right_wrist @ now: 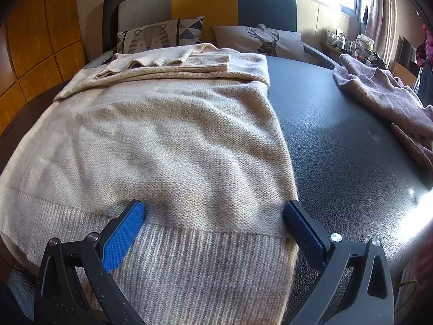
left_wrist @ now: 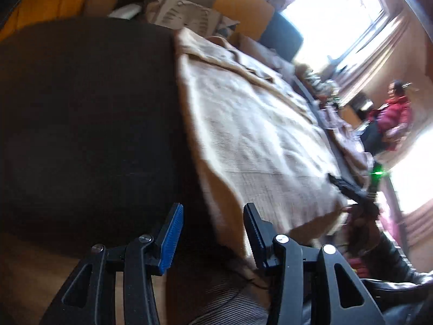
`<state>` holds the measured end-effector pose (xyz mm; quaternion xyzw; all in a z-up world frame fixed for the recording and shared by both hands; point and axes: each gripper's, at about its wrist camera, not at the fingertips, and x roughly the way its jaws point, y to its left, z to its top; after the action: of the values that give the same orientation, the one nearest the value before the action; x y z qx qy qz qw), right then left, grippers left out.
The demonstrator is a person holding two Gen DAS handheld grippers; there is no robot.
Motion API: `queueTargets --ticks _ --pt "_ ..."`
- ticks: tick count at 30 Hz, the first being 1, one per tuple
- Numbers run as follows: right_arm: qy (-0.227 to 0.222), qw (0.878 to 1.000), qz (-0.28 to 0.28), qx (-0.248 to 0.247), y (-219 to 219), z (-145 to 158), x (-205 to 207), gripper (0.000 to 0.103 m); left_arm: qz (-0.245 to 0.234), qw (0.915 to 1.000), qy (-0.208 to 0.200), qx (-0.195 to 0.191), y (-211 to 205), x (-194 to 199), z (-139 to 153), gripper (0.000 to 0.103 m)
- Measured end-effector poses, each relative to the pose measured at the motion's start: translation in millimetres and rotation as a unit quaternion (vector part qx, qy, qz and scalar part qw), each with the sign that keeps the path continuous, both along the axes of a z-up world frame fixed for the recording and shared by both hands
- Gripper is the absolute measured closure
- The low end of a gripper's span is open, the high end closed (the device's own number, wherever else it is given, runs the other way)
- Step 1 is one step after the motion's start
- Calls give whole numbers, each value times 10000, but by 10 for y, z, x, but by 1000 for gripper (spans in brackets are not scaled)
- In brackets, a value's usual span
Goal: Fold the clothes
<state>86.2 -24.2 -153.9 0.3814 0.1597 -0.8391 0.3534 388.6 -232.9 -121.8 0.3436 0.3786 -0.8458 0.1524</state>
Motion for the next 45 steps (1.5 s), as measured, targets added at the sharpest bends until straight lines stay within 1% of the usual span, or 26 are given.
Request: queueTargets --ticks 2,4,7,10,12,14,16,19,21,23,24,27,29,31,32,34,37,41,43,45 --pt "6 10000 -12 1 -2 -1 1 0 -405 9987 178 250 85 -122 -44 56" --pt "9 10000 -14 4 -2 -4 1 0 -808 9958 210 371 229 -253 -78 56" --pt "13 10000 -16 3 -8 -8 7 0 -1302 9907 266 293 435 -362 -9 57" --pt "20 10000 -16 -2 -9 -10 1 0 -1627 9847 595 193 544 -343 193 57" --pt "16 10000 -16 -4 -10 -10 -4 0 -1718 9817 794 206 561 -300 297 57" --pt "15 10000 -14 -8 -4 -7 -4 0 -1688 9814 897 194 543 -253 356 56" --pt "-8 10000 -8 6 -2 0 -8 0 -1442 9871 682 154 480 -205 313 56" --pt "-137 9999 -35 85 20 49 -16 0 -948 9950 243 195 353 -126 146 56" --pt "-78 9999 -70 -81 133 137 40 0 -661 9973 72 298 267 -29 40 56" --pt "10 9997 -97 -233 264 224 103 0 -475 9982 3 377 227 46 -20 56" --pt "85 9995 -145 -264 356 266 131 0 -462 9983 17 363 223 63 -18 56" --pt "58 9983 -403 -411 680 349 108 0 -534 9981 72 301 242 60 7 56" --pt "-213 9968 -567 -529 921 343 58 0 -678 9974 66 238 285 -15 30 56" --pt "-487 9952 -654 -546 1078 301 -9 0 -787 9967 68 199 317 -87 49 56" --pt "-622 9941 -695 -548 1172 264 -30 0 -802 9966 74 197 318 -110 53 56" --pt "-740 9930 -744 -540 1259 213 -37 0 -746 9969 82 230 296 -136 47 56" --pt "-846 9924 -690 -564 1272 148 6 0 -518 9981 27 329 237 -165 38 56" --pt "-1202 9909 -242 -559 1115 6 116 1 -246 9990 -30 361 156 -128 53 56" --pt "-1137 9923 -186 -456 1062 -38 163 1 -109 9991 -72 406 112 -133 46 56" --pt "-1117 9926 -174 -433 1058 -45 178 1 11 9987 -205 475 76 -160 4 56"
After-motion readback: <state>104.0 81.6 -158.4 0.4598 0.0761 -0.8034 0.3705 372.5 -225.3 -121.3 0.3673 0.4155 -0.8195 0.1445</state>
